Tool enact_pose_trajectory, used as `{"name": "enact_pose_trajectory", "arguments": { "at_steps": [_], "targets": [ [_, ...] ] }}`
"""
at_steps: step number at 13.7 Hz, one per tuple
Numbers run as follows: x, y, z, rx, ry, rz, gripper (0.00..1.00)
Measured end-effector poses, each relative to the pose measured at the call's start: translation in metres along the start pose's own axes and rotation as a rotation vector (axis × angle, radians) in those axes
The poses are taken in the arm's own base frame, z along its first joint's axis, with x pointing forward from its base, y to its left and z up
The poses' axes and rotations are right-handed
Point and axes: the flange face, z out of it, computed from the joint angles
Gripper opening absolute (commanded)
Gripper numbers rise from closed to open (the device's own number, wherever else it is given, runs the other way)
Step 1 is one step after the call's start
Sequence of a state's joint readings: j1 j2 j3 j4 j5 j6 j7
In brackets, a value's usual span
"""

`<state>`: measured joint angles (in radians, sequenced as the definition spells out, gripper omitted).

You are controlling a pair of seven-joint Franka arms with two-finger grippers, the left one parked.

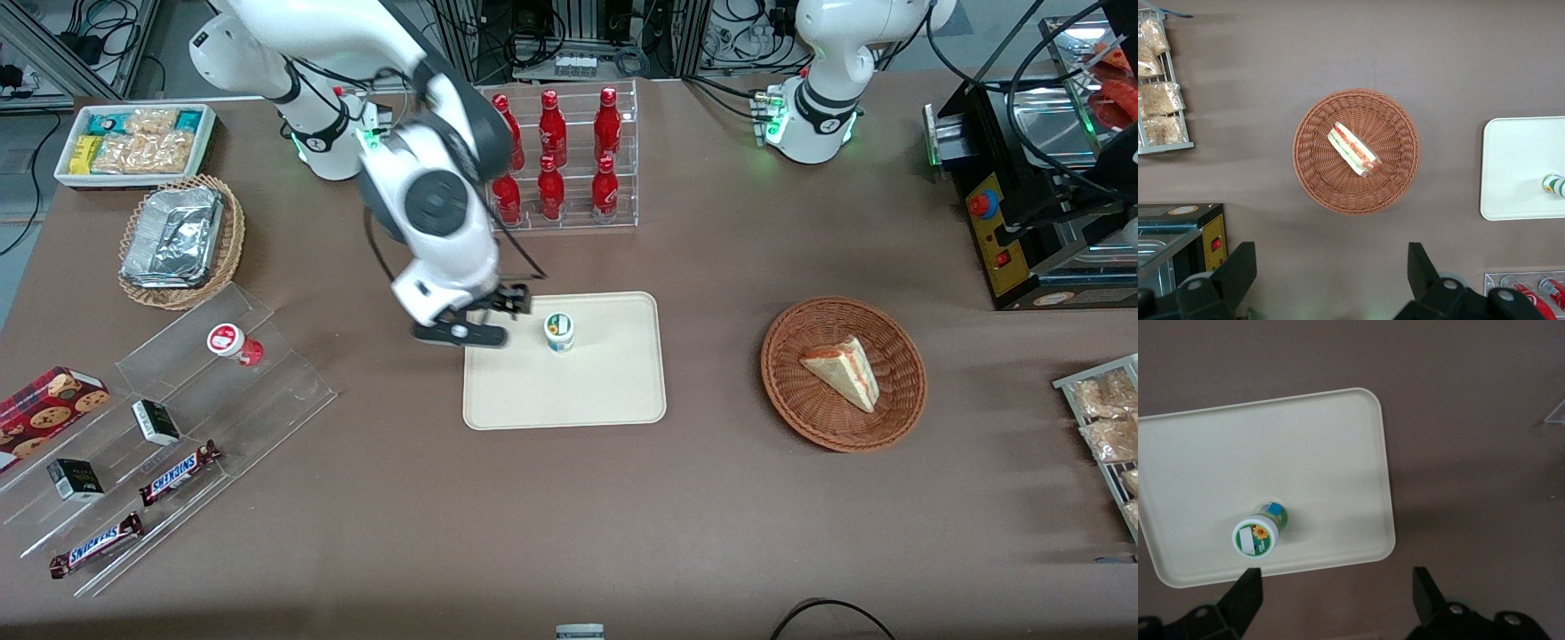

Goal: Place green gum on tray

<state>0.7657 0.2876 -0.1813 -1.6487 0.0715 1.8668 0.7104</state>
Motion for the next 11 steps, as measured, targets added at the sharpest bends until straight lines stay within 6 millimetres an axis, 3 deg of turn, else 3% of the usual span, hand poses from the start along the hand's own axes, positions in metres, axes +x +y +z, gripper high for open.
{"name": "enact_pose_trajectory", "arguments": {
  "at_steps": [2, 4, 8, 11],
  "targets": [
    [-0.003, 0.035, -0.038, 0.015, -0.007, 0.004, 1.00],
    [-0.008, 0.072, -0.064, 0.039, -0.011, 0.022, 1.00],
    [-0.020, 0.159, -0.105, 0.047, -0.045, -0.003, 1.00],
    [-0.015, 0.223, -0.129, 0.061, -0.048, -0.043, 1.00]
  ]
}}
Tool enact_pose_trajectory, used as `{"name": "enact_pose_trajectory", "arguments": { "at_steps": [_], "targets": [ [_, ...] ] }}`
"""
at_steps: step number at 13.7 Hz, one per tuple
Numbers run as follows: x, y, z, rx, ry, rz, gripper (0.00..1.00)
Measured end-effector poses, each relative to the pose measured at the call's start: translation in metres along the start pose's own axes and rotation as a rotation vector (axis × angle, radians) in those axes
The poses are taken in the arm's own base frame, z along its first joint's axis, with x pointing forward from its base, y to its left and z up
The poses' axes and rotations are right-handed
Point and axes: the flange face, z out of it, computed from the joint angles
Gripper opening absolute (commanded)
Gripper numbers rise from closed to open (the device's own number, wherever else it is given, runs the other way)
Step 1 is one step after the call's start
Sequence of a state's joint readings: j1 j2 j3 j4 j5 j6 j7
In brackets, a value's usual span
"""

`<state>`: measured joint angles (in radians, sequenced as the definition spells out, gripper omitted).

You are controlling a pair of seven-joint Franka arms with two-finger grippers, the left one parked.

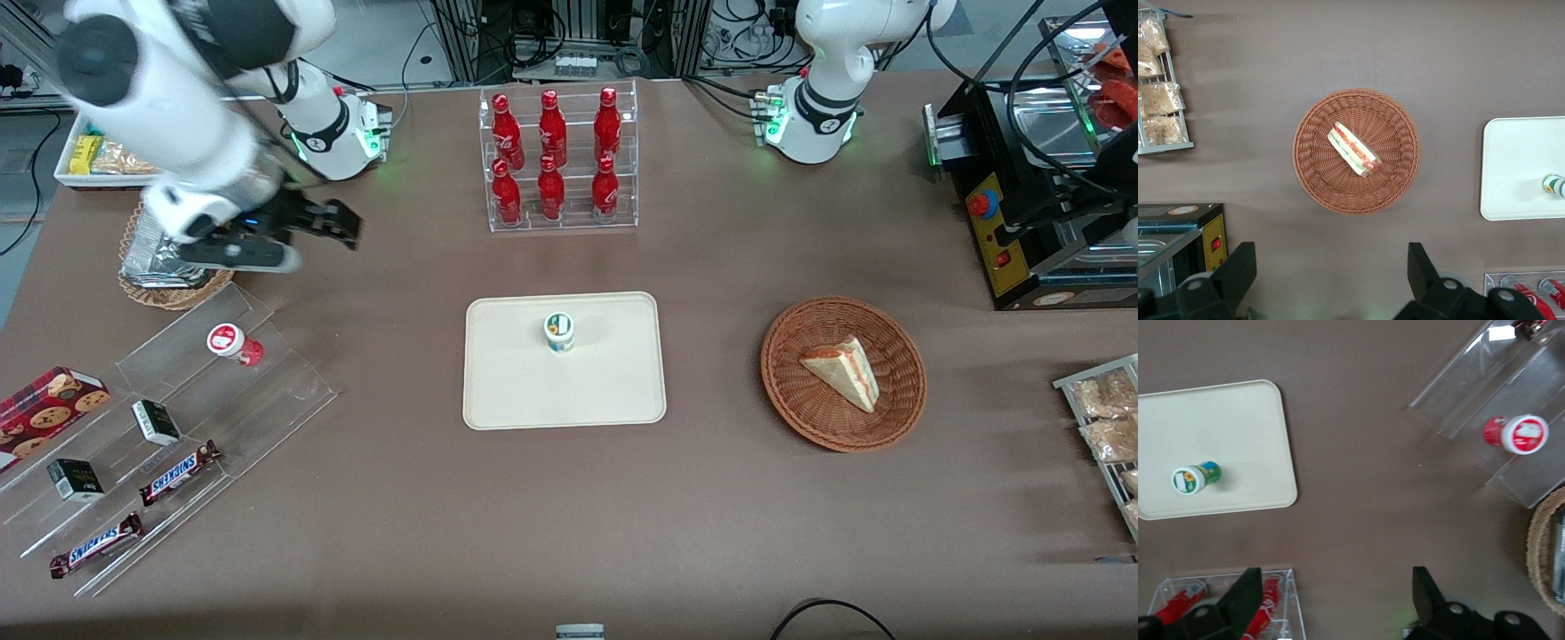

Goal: Place green gum on tray

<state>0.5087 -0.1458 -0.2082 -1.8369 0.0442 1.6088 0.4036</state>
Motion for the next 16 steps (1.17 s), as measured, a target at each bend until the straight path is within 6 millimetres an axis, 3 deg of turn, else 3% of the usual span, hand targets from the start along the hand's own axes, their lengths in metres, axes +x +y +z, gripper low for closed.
{"name": "enact_pose_trajectory", "arguments": {
  "at_steps": [6, 8, 12, 16],
  "targets": [
    [0.028, 0.118, -0.018, 0.025, 0.008, -0.062, 1.00],
    [0.033, 0.132, -0.024, 0.011, 0.010, -0.061, 1.00],
    [0.053, 0.135, -0.031, -0.046, -0.008, -0.070, 1.00],
    [0.073, 0.157, -0.037, -0.058, -0.017, -0.078, 1.00]
  ]
}}
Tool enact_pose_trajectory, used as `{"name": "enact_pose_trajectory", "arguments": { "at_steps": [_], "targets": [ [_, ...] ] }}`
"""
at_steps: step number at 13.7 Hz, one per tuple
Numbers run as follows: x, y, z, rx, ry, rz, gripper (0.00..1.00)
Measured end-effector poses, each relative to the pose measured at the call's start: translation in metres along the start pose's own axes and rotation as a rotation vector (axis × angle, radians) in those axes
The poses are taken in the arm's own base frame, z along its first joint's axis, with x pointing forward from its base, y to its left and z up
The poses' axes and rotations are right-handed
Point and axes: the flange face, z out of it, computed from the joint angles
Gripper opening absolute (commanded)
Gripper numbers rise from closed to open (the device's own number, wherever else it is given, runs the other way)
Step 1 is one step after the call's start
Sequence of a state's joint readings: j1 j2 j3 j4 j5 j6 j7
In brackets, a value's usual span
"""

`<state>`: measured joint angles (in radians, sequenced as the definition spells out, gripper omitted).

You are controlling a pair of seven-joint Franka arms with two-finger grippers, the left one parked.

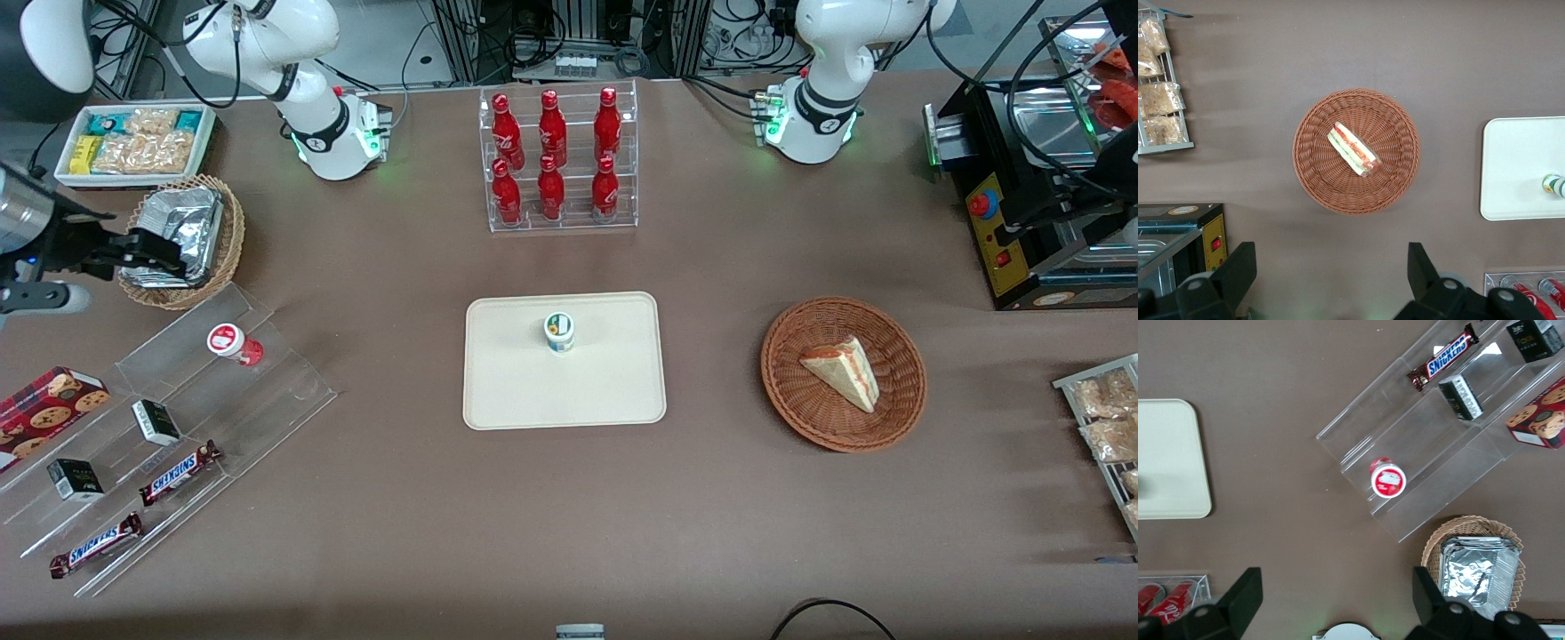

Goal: Place green gum on tray

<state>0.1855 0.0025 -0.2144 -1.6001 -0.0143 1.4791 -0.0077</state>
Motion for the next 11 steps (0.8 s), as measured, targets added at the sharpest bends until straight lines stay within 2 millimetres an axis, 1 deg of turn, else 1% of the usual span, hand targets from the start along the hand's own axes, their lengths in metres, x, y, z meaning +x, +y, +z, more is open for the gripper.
{"name": "enact_pose_trajectory", "arguments": {
  "at_steps": [2, 3, 7, 8, 11],
  "targets": [
    [0.005, 0.002, -0.004, -0.003, 0.007, 0.004, 1.00],
    [0.006, 0.006, -0.005, -0.001, 0.010, 0.013, 1.00],
    [0.008, 0.047, -0.004, 0.061, 0.012, 0.060, 1.00],
    [0.008, 0.049, -0.004, 0.067, 0.013, 0.052, 1.00],
    [0.003, 0.033, -0.006, 0.069, -0.020, 0.019, 1.00]
  ]
}}
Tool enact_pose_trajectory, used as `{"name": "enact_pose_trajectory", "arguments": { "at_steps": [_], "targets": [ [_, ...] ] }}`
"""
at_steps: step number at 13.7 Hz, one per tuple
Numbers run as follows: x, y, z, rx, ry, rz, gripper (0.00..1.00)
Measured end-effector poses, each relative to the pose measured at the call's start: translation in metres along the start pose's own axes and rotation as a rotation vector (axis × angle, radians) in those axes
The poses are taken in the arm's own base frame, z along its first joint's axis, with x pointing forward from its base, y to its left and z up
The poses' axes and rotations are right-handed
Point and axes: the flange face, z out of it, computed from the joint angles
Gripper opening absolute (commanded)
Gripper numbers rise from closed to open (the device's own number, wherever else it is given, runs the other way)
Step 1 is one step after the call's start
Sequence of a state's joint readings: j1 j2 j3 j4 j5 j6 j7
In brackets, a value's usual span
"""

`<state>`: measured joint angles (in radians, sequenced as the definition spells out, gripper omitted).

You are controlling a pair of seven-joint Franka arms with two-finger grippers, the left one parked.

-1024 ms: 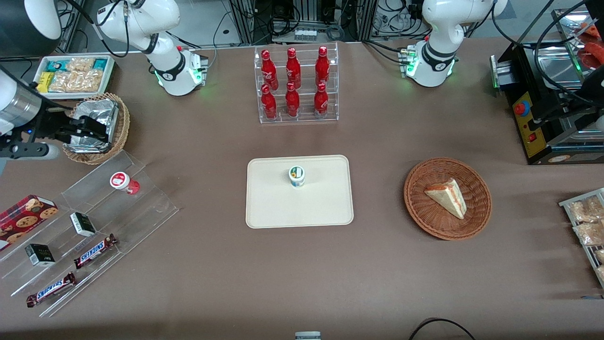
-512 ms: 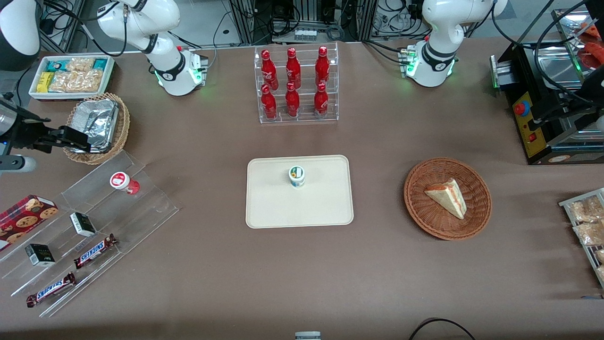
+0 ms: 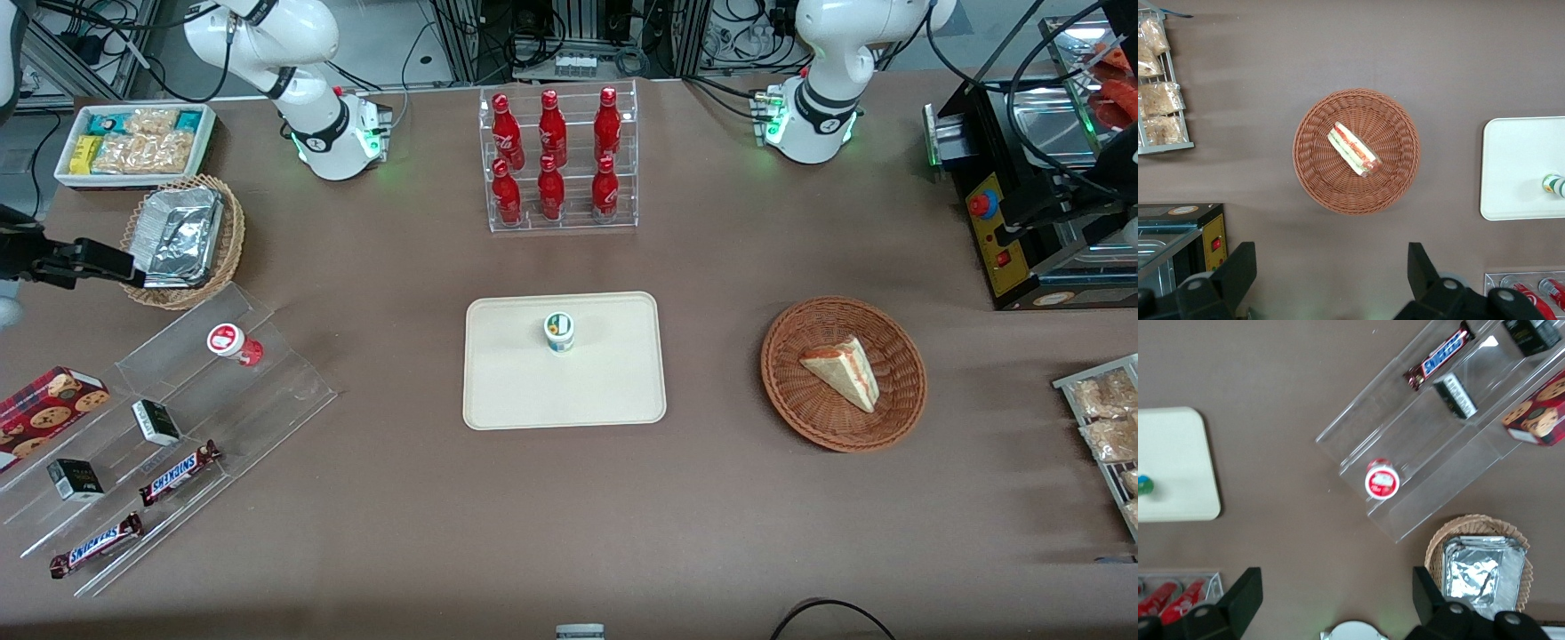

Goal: Place green gum on tray

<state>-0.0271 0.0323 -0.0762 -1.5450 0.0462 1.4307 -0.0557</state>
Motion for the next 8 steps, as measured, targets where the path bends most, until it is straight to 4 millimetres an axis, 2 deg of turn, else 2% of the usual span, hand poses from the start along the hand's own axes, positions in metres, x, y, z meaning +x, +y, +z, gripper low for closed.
{"name": "enact_pose_trajectory", "arguments": {
  "at_steps": [8],
  "targets": [
    [-0.015, -0.007, -0.007, -0.010, -0.014, 0.024, 1.00]
  ]
}}
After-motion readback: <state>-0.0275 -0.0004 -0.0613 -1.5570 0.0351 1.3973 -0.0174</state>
